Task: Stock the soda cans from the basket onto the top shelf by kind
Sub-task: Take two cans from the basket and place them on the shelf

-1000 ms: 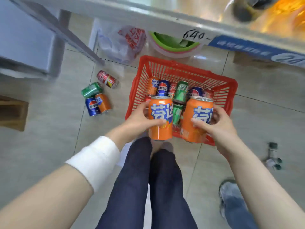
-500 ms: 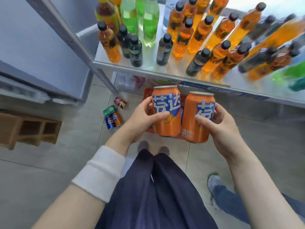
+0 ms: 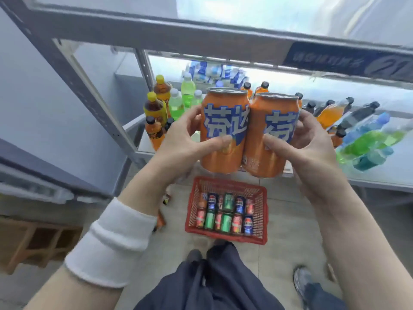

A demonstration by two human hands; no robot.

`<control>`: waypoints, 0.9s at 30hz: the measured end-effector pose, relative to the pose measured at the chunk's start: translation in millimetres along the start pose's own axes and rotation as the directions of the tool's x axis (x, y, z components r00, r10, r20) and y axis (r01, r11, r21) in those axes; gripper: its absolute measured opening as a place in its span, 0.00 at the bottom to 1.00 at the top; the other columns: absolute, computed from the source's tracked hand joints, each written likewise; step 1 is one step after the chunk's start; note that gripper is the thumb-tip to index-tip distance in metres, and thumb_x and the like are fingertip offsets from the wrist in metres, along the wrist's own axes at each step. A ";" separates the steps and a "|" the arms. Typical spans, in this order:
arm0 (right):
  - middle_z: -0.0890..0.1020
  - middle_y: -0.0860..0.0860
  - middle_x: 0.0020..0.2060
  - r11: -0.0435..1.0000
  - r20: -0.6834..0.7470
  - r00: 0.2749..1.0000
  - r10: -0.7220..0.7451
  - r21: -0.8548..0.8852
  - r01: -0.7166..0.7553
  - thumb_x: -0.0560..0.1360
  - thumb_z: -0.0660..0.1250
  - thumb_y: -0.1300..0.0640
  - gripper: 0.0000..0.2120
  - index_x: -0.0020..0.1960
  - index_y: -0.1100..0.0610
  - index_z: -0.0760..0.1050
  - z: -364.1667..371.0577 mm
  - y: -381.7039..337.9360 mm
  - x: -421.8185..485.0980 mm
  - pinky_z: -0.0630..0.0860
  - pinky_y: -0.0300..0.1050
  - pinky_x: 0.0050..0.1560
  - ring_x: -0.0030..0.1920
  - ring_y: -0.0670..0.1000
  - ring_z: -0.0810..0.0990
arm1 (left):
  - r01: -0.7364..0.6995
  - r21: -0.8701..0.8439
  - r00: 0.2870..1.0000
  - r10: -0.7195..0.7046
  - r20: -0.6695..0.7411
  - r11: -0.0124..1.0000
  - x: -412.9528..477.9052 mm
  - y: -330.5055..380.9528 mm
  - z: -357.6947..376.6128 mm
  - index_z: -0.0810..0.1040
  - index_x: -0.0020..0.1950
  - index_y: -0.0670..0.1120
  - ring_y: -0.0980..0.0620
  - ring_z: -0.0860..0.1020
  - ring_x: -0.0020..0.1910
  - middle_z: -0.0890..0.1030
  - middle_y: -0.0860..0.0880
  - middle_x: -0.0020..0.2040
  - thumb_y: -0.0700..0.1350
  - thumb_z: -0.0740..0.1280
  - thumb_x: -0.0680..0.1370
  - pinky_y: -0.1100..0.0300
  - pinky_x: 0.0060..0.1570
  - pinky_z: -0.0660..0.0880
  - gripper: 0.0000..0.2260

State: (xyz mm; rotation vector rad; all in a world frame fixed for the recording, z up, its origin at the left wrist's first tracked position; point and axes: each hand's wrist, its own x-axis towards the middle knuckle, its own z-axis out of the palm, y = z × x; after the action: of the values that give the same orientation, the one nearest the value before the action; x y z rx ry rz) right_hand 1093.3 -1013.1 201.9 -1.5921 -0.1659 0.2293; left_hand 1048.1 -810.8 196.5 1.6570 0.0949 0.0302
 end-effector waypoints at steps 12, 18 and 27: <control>0.79 0.53 0.59 0.970 0.014 0.970 -0.244 0.003 0.244 0.48 0.79 0.37 0.48 0.64 0.49 0.68 -13.8 -99.7 108.1 0.78 0.56 0.56 0.59 0.53 0.78 | -0.286 0.102 0.953 0.293 -0.073 0.953 97.6 109.2 -14.0 0.74 0.58 0.48 0.54 0.79 0.54 0.83 0.52 0.51 0.50 0.74 0.62 0.58 0.52 0.77 0.26; 0.77 0.52 0.59 0.952 0.002 0.954 -0.300 -0.064 0.300 0.55 0.81 0.48 0.44 0.66 0.53 0.67 1.2 -120.5 163.8 0.78 0.52 0.56 0.59 0.50 0.77 | -0.284 0.215 0.951 0.303 -0.061 0.934 146.5 129.0 -41.5 0.72 0.57 0.55 0.61 0.77 0.54 0.81 0.58 0.51 0.53 0.74 0.62 0.65 0.55 0.75 0.25; 0.79 0.52 0.55 0.909 -0.011 0.928 -0.372 -0.207 0.362 0.60 0.79 0.61 0.37 0.65 0.59 0.69 37.7 -134.7 268.3 0.78 0.49 0.54 0.58 0.53 0.77 | -0.292 0.419 0.950 0.312 0.022 0.860 247.5 145.9 -106.3 0.69 0.59 0.49 0.63 0.76 0.52 0.77 0.58 0.51 0.43 0.76 0.66 0.65 0.51 0.76 0.26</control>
State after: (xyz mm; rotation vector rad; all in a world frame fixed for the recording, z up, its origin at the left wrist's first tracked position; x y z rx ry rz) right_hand 1348.5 -905.5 323.8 -1.7315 -0.4581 -0.1260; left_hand 1292.9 -697.9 342.0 2.0895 -0.1364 0.3082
